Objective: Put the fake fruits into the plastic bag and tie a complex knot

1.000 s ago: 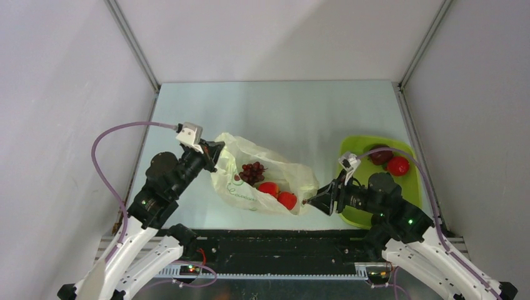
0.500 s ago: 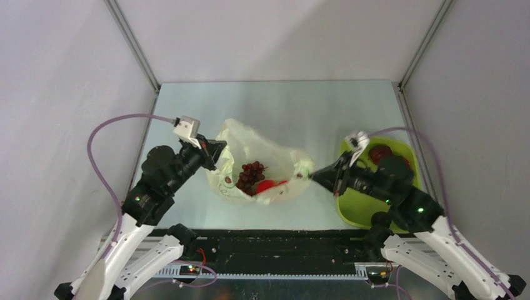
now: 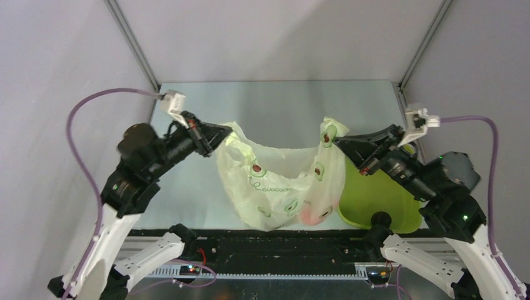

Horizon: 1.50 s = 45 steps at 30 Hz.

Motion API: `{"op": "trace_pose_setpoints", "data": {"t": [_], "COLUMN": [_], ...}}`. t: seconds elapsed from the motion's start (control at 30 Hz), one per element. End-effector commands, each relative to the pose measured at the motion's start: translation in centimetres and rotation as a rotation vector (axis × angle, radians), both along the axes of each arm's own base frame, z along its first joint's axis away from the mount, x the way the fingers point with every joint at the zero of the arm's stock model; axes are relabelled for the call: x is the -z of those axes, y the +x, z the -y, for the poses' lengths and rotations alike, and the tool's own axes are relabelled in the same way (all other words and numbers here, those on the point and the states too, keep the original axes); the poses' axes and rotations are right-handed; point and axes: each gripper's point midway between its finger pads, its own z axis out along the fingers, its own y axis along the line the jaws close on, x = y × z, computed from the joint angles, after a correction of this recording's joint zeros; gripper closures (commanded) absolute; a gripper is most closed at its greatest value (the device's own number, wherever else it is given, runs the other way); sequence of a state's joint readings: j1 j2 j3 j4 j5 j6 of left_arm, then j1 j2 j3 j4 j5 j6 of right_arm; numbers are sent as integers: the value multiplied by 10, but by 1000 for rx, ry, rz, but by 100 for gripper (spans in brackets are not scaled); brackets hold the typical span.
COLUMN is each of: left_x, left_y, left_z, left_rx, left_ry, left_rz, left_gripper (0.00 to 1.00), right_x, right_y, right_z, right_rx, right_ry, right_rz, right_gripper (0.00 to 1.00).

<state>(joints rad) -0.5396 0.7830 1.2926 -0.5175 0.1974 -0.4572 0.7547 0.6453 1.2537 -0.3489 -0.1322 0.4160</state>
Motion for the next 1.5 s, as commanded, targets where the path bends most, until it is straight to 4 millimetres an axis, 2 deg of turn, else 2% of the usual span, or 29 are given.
{"op": "trace_pose_setpoints", "data": {"t": [0.0,0.13,0.2,0.27,0.33,0.4,0.47,0.57,0.6,0.63,0.67,0.73,0.87,1.0,1.03,1.1,1.3,1.47], "left_x": [23,34,35,31,24,19,22,25,33,30,38,37,43,48,46,45,44,53], "left_y": [12,22,24,22,18,12,2,-13,-16,-24,-27,-41,-48,-39,-37,-32,-5,22], "left_z": [22,27,24,19,11,1,-9,-20,-21,-25,-23,-25,-21,-16,-15,-10,0,10], "left_rx": [76,87,67,48,24,-9,-35,-56,-57,-54,-46,-19,20,17,19,30,0,-33], "left_ry": [-4,-6,-11,-19,-26,-22,-7,-23,-22,-41,-52,-93,-123,-106,-110,-107,-79,17], "left_rz": [-108,-145,-152,-136,-107,-84,-91,-97,-115,-100,-122,-107,-110,-132,-127,-135,-146,-154], "left_gripper": [100,100,93,58,39,29,25,21,20,20,19,19,21,26,31,35,36,39], "right_x": [31,41,47,57,66,73,78,81,81,81,81,82,83,83,83,84,85,85], "right_y": [18,20,22,27,31,34,35,34,37,38,38,38,38,36,36,35,34,34], "right_z": [-6,-6,-7,-10,-12,-15,-17,-21,-20,-20,-20,-22,-24,-24,-23,-22,-19,-18], "right_rx": [48,56,59,68,81,85,85,74,94,96,98,92,87,84,87,90,102,102], "right_ry": [-48,-51,-53,-64,-73,-80,-89,-101,-100,-102,-103,-108,-111,-111,-111,-116,-120,-122], "right_rz": [-95,-123,-138,-159,-178,-189,-198,-199,-200,-198,-199,-199,-202,-202,-203,-204,-204,-201], "right_gripper": [100,100,100,100,100,100,100,100,100,100,100,100,100,100,100,100,100,100]}}
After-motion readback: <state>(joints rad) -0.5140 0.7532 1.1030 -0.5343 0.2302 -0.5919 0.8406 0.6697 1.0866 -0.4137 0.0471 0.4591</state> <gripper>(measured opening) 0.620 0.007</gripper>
